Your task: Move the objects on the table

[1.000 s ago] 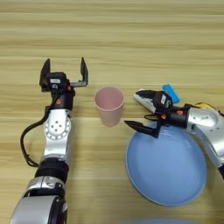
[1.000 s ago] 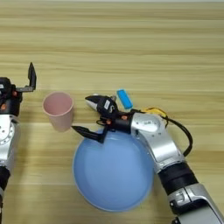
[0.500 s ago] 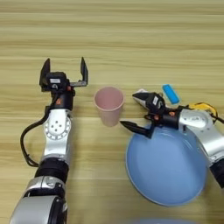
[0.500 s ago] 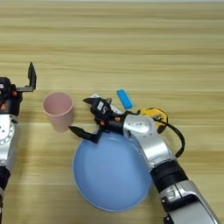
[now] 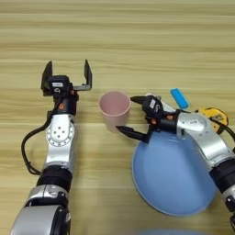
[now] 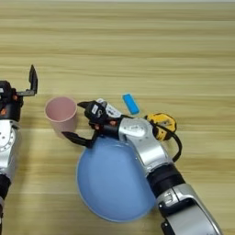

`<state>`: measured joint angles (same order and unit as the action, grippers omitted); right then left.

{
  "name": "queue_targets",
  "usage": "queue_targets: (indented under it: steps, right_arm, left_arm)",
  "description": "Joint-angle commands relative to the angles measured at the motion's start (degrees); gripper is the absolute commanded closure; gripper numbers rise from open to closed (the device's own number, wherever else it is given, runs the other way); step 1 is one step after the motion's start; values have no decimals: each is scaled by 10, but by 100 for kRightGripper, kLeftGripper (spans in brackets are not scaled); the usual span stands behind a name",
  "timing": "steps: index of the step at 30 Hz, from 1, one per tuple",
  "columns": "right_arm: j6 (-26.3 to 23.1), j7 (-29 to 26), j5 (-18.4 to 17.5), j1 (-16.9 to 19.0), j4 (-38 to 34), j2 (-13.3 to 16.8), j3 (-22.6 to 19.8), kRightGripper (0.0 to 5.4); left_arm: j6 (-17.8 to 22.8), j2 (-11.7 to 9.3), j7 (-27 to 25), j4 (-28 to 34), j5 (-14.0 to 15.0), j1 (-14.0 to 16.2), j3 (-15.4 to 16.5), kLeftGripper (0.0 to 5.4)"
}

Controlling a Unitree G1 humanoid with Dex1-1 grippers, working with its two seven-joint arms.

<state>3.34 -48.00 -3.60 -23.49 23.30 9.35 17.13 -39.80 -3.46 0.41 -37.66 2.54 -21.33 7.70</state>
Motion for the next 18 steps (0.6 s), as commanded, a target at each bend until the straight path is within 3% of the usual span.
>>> queue_targets:
  steps: [1,18]
  right_arm:
    - [1,3,6,-13,13,-7,3,2]
    - [9,44,22,-42,70,-45,2,2]
  left_arm:
    - [-4,1,3,6,-7,-1,-3,0]
    - [-3,2,5,8,-7,-1,-5,0]
